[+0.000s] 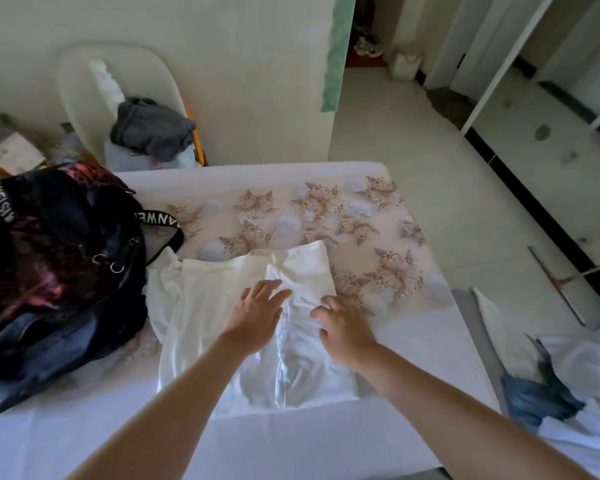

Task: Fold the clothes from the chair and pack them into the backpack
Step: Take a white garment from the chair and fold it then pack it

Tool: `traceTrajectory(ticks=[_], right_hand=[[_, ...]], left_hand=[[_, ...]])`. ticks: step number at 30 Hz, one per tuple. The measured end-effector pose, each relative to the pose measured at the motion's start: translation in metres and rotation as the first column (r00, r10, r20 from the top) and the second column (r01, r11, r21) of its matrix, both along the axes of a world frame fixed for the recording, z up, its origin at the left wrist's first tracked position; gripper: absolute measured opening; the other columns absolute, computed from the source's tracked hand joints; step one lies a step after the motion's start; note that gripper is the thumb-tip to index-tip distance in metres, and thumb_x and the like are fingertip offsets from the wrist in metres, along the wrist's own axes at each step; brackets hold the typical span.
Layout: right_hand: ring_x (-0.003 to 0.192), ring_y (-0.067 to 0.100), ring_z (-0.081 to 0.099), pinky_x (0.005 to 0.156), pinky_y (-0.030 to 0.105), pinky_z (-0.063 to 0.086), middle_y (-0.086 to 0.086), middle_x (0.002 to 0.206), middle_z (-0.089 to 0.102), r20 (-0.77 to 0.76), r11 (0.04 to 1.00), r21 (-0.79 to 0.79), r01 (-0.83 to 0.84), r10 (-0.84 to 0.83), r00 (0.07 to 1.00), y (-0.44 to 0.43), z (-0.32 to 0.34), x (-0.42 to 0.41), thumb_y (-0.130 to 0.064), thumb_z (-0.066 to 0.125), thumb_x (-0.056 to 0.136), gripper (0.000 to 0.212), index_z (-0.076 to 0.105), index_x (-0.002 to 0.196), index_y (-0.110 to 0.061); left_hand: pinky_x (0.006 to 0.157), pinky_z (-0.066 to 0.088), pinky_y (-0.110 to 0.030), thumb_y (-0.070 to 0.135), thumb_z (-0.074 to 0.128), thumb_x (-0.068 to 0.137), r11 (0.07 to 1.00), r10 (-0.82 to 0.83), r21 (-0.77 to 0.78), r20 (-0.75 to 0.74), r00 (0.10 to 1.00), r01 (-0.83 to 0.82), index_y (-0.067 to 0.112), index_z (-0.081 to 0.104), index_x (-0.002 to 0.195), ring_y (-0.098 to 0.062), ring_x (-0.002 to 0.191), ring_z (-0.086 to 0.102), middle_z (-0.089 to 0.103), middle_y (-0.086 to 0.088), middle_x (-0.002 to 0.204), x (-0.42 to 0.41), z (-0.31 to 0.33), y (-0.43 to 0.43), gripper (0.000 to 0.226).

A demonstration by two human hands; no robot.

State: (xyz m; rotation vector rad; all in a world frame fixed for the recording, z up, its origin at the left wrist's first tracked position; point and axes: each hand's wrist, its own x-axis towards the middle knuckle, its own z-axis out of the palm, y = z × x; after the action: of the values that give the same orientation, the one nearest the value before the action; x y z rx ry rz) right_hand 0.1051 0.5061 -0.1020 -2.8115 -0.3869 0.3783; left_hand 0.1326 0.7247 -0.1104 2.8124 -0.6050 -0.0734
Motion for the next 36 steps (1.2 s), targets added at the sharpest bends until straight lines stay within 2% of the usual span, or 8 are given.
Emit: traceTrajectory(ticks=[6,11,14,16,20,27,31,36], right_hand=[[0.151,0.024,-0.019,0.124,0.045,0.003,0.006,0.164,-0.021,-0.204,0.968,-0.186,-0.168,0.129,0.970,0.001,-0.026,-0.012,-0.055,0.044,0.095,0.086,0.000,0.159,-0.019],[0.138,0.038,0.035,0.104,0.051,0.043,0.016,0.152,0.034,0.113,0.992,0.089,0.093,-0.103,0.988,-0.008,-0.028,0.004,-0.037,0.055,0.091,0.054,0.049,0.139,-0.014],[0.124,0.034,0.051,0.096,0.045,0.049,0.013,0.139,0.046,-0.093,0.883,0.215,0.417,-0.407,0.909,-0.008,-0.026,0.037,-0.028,0.053,0.097,0.057,0.033,0.150,-0.026],[0.119,0.030,0.054,0.096,0.042,0.049,0.010,0.140,0.047,-0.216,0.927,0.166,0.337,-0.300,0.929,-0.010,-0.029,0.054,-0.026,0.051,0.098,0.067,0.017,0.154,-0.042],[0.103,0.028,0.062,0.088,0.028,0.049,0.010,0.132,0.055,-0.223,0.940,0.277,0.199,-0.138,0.965,-0.023,-0.030,0.066,-0.010,0.049,0.098,0.057,0.043,0.146,-0.040],[0.110,0.033,0.056,0.086,0.036,0.048,0.014,0.128,0.048,0.037,0.974,-0.084,0.209,-0.207,0.978,-0.106,-0.020,0.099,0.000,0.050,0.089,0.057,0.044,0.143,-0.017],[0.124,0.040,0.047,0.101,0.048,0.043,0.021,0.142,0.042,0.205,0.979,-0.153,0.132,-0.099,0.974,-0.132,-0.022,0.096,-0.024,0.066,0.086,0.065,0.044,0.146,-0.017],[0.152,0.024,-0.008,0.124,0.047,0.001,0.003,0.164,-0.014,-0.047,0.944,-0.139,-0.300,0.296,0.954,-0.117,-0.029,0.080,-0.059,0.024,0.101,0.067,0.000,0.159,-0.033]], left_hand=[[0.120,-0.006,-0.052,0.063,0.040,0.094,0.975,0.020,0.213,-0.366,0.931,0.063,0.037,-0.006,0.156,-0.026,0.148,-0.024,-0.030,0.004,0.159,-0.036,-0.027,-0.017,0.081],[0.117,-0.012,-0.056,0.080,0.033,0.081,0.974,0.132,0.219,-0.364,0.922,-0.053,0.044,-0.012,0.153,-0.031,0.146,-0.027,-0.033,0.000,0.158,-0.031,-0.034,-0.016,0.092],[0.120,-0.010,-0.052,0.080,0.018,0.076,0.975,0.177,0.180,-0.269,0.947,-0.131,0.040,-0.002,0.155,-0.027,0.150,-0.016,-0.020,0.000,0.163,-0.026,-0.037,-0.027,0.091],[0.120,-0.006,-0.052,0.074,0.031,0.084,0.976,0.191,0.139,-0.161,0.968,-0.169,0.037,0.002,0.156,-0.028,0.151,-0.010,-0.012,-0.002,0.164,-0.021,-0.040,-0.035,0.086],[0.122,-0.003,-0.047,0.064,0.044,0.091,0.972,0.210,0.149,-0.199,0.957,-0.183,0.038,-0.004,0.155,-0.026,0.151,-0.014,-0.017,-0.001,0.163,-0.005,-0.037,-0.052,0.085],[0.122,-0.006,-0.044,0.061,0.048,0.093,0.991,0.120,0.098,-0.304,0.945,-0.094,0.036,0.006,0.157,-0.020,0.151,-0.015,-0.016,0.002,0.164,0.027,-0.027,-0.121,0.080],[0.119,-0.011,-0.056,0.068,0.046,0.090,0.982,0.159,0.163,-0.406,0.900,-0.100,0.037,-0.007,0.156,-0.023,0.146,-0.027,-0.033,0.004,0.158,0.032,-0.025,-0.154,0.090],[0.123,0.001,-0.046,0.061,0.049,0.092,0.991,0.119,0.106,-0.428,0.896,-0.081,0.037,0.001,0.157,-0.021,0.151,-0.012,-0.014,0.004,0.165,0.026,-0.017,-0.139,0.084]])
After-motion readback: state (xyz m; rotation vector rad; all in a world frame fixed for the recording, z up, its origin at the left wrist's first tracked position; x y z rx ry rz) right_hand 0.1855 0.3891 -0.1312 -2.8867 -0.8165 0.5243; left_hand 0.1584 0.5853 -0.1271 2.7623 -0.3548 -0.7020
